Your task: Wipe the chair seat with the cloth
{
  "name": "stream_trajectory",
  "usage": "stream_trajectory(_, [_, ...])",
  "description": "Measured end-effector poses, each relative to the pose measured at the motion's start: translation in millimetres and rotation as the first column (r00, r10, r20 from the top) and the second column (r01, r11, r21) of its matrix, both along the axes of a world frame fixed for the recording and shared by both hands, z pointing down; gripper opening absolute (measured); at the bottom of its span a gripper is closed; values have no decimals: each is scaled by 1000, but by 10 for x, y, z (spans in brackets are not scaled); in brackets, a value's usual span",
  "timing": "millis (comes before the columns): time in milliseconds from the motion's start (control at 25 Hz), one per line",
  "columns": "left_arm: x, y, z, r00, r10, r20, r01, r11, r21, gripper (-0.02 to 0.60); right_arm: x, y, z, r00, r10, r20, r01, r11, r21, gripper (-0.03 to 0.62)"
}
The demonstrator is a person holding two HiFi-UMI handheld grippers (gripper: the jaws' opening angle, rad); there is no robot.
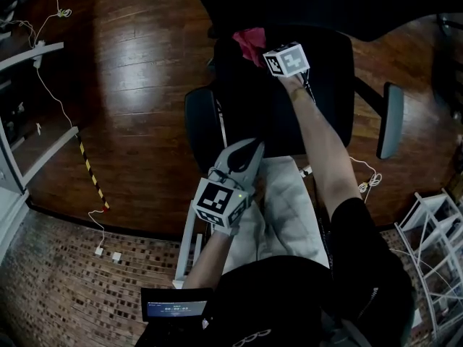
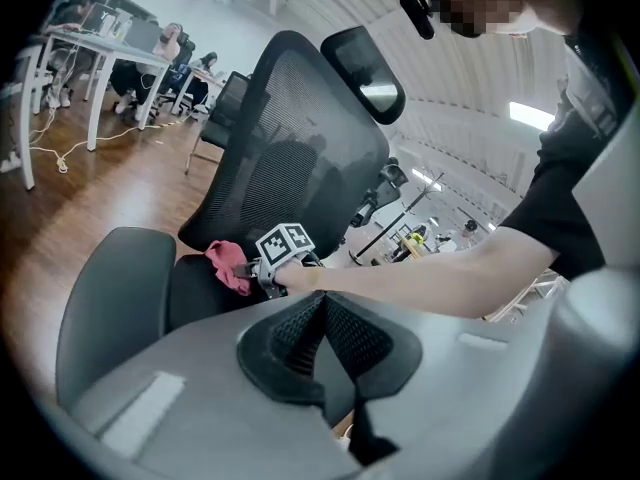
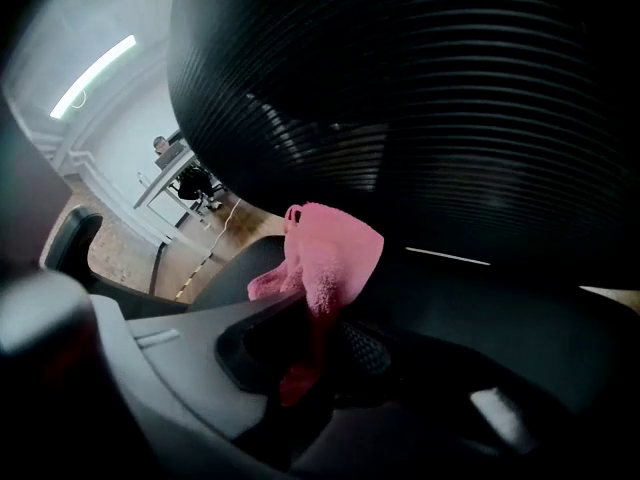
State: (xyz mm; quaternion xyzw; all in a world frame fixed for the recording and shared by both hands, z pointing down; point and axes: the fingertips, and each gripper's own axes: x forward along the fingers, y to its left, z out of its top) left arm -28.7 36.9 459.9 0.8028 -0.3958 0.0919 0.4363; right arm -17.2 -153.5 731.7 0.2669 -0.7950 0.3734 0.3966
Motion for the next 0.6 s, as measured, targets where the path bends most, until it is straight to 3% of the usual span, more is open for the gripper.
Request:
stream_trajectory(360, [198, 10, 38, 999, 35, 15, -35, 999, -17, -8, 1332, -299, 76, 974, 139, -180, -130, 990, 61, 66])
stream_trajectory(600, [212, -11, 0, 999, 33, 16, -33, 999, -11, -8, 2208, -379, -29, 918, 258, -302, -236, 966, 107, 66])
